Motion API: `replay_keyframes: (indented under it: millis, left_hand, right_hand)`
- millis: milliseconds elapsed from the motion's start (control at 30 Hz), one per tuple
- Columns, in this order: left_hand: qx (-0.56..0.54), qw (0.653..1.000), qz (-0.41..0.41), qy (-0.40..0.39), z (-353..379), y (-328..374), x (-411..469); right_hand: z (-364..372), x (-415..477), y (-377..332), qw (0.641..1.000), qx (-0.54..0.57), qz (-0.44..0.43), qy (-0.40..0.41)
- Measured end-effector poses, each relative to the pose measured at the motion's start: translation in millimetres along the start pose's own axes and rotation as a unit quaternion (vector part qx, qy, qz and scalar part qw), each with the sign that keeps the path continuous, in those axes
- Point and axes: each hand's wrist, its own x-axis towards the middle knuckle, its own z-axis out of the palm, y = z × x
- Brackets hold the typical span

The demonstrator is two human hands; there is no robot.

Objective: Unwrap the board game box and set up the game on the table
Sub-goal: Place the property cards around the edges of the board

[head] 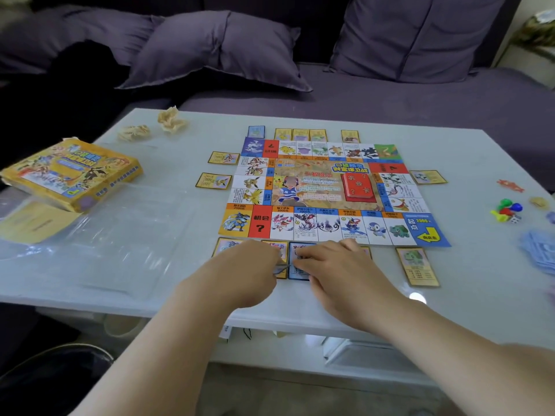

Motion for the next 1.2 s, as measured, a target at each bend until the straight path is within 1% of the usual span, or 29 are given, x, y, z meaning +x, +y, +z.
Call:
replay_keyframes:
  millis: [167,200,233,267,300,333,367,400,433,467,500,533,567,600,667,700,800,900,1000,1133,1200]
  left_hand:
    - [0.006,1.000,0.001,0.001,0.1,-0.1,-0.8]
    - [0.003,1.000,0.004,0.012,-2.8,2.3,-3.0]
    - [-0.013,0.999,0.010,0.040,-6.9,5.2,-5.0]
    - [-0.055,0.995,0.018,0.082,-12.4,8.6,-7.4]
    - [-0.123,0.983,0.023,0.132,-18.6,12.2,-9.9]
    - [-0.214,0.962,0.022,0.170,-24.3,15.6,-12.1]
    - [-0.323,0.927,0.013,0.189,-28.8,17.7,-13.0]
    - [-0.441,0.879,-0.002,0.180,-31.3,18.8,-12.3]
    - [-0.552,0.821,-0.016,0.146,-33.0,20.1,-11.5]
    - [-0.638,0.763,-0.020,0.100,-33.8,21.3,-10.5]
    - [-0.695,0.717,-0.010,0.062,-32.9,21.8,-9.5]
    - [-0.728,0.685,0.007,0.037,-31.6,22.6,-9.1]
    - [-0.746,0.665,0.024,0.021,-30.3,24.1,-8.9]
    - [-0.755,0.655,0.037,0.008,-28.8,25.6,-7.9]
    - [-0.759,0.649,0.052,-0.007,-25.4,29.4,-5.2]
    - [-0.758,0.650,0.056,-0.011,-23.8,31.3,-3.7]
    - [-0.735,0.676,0.058,-0.009,-19.7,35.0,-0.2]
    - [-0.712,0.700,0.054,-0.015,-18.7,36.1,3.1]
    - [-0.681,0.730,0.046,-0.010,-18.0,36.0,6.4]
    - [-0.632,0.775,0.030,0.017,-14.8,37.0,12.5]
    - [-0.617,0.785,0.029,0.033,-14.9,41.5,14.9]
  right_hand:
    - [0.2,-1.1,-0.3,1.000,-0.005,-0.004,0.008]
    - [-0.6,-1.1,-0.6,1.000,-0.005,-0.002,0.012]
    - [-1.8,-0.7,-0.3,1.000,-0.001,0.005,0.022]
    - [-5.2,0.6,0.0,0.999,0.013,0.016,0.037]
    - [-10.7,2.1,0.6,0.997,0.045,0.033,0.052]
    - [-18.0,4.3,1.7,0.991,0.102,0.061,0.063]
    - [-26.0,6.3,3.4,0.976,0.179,0.102,0.065]
    - [-33.1,8.0,5.3,0.951,0.266,0.143,0.063]
    - [-39.5,9.0,7.9,0.919,0.345,0.181,0.064]
    - [-43.4,9.5,11.9,0.884,0.410,0.211,0.074]
    - [-45.8,9.8,16.0,0.851,0.462,0.233,0.089]
    - [-47.2,10.3,19.1,0.819,0.505,0.253,0.096]
    - [-47.6,11.0,21.2,0.792,0.540,0.269,0.095]
    - [-47.0,11.4,22.8,0.769,0.568,0.279,0.090]
    - [-45.1,11.5,23.4,0.736,0.609,0.285,0.077]
    - [-44.5,11.8,22.9,0.732,0.615,0.284,0.071]
    - [-43.6,11.8,20.3,0.744,0.599,0.289,0.067]
    - [-45.1,11.4,21.6,0.748,0.590,0.294,0.072]
    - [-47.7,10.8,24.2,0.754,0.584,0.296,0.052]
    - [-48.4,8.6,28.8,0.768,0.570,0.292,0.026]
    - [-48.2,6.8,32.9,0.773,0.562,0.293,0.021]
